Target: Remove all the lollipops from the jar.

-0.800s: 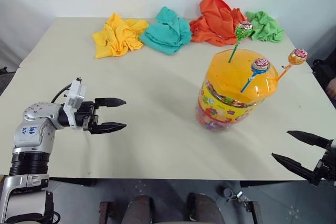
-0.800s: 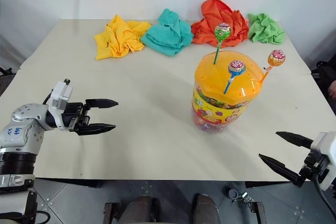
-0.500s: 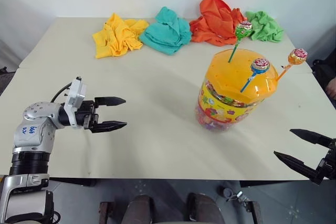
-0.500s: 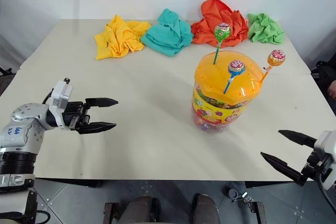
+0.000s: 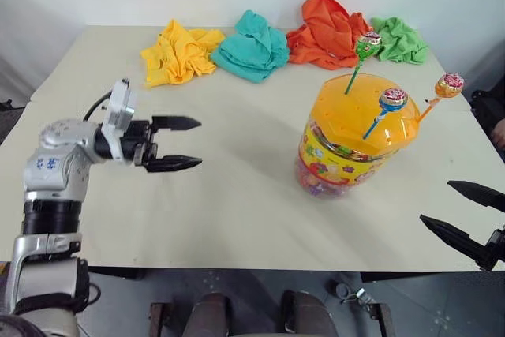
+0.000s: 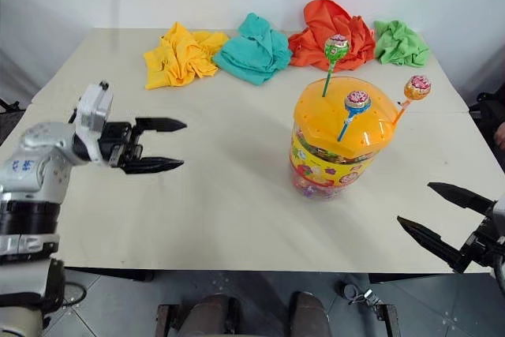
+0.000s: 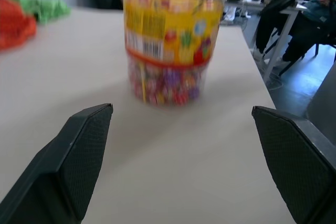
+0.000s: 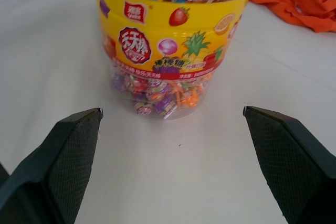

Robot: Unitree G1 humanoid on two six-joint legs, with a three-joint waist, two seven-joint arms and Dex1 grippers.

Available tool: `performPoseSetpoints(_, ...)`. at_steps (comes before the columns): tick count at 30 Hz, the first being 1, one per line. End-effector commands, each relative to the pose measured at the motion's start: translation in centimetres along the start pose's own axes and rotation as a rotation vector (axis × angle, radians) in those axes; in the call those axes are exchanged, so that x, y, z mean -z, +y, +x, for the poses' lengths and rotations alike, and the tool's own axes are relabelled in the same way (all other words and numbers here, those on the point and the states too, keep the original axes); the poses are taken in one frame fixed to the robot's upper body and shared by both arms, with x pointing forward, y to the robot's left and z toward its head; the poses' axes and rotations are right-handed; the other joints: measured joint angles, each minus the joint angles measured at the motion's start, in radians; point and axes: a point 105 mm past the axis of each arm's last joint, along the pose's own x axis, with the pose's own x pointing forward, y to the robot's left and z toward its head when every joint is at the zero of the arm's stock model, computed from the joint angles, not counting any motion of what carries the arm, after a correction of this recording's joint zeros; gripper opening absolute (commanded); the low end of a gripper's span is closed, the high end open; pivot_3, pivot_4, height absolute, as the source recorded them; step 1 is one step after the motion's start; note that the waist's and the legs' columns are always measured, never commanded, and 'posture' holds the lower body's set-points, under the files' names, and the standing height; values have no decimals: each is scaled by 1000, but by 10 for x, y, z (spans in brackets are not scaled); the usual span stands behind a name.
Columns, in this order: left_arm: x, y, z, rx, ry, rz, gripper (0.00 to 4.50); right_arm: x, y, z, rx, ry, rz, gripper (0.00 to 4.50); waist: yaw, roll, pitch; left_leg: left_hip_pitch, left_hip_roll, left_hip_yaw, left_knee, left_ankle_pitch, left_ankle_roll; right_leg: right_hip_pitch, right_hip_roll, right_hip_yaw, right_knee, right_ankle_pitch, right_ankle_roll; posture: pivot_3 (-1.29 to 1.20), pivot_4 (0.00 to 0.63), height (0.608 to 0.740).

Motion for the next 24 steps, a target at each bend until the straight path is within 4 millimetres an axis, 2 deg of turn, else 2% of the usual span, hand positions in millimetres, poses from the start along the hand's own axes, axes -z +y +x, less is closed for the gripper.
performPoseSetpoints(1, -19, 9, 20, 36, 1, 80, 4500, -14, 2, -1, 15, -52, -29, 4485, -1, 0, 0, 0, 0, 0, 0, 0, 0, 0, 0, 0, 0, 0, 0, 0, 150, 740)
performPoseSetpoints(5, -41, 16, 51, 149, -54, 148, 4500, -41, 10, 6, -10, -151, -62, 4485, -5, 0, 0, 0, 0, 0, 0, 0, 0, 0, 0, 0, 0, 0, 0, 0, 150, 740)
performPoseSetpoints(9, -57, 25, 78, 197, -124, 156, 4500, -55, 27, 9, -58, -174, -81, 4485, -4, -1, 0, -1, 0, 0, 1, 0, 0, 0, 1, 0, 0, 0, 0, 0, 150, 740)
performPoseSetpoints(15, -59, 34, 116, 231, -151, 80, 4500, -74, 47, 11, -98, -220, -94, 4485, -3, -2, 1, -1, 0, 0, 2, -1, 1, 0, 1, 0, -1, 0, 0, 0, 150, 740)
performPoseSetpoints(24, -67, 36, 159, 259, -134, 25, 4500, -92, 52, 9, -54, -301, -97, 4485, -2, -4, 3, -3, 0, -1, 5, -1, 2, 0, 1, -1, -1, 0, 1, 0, 150, 740)
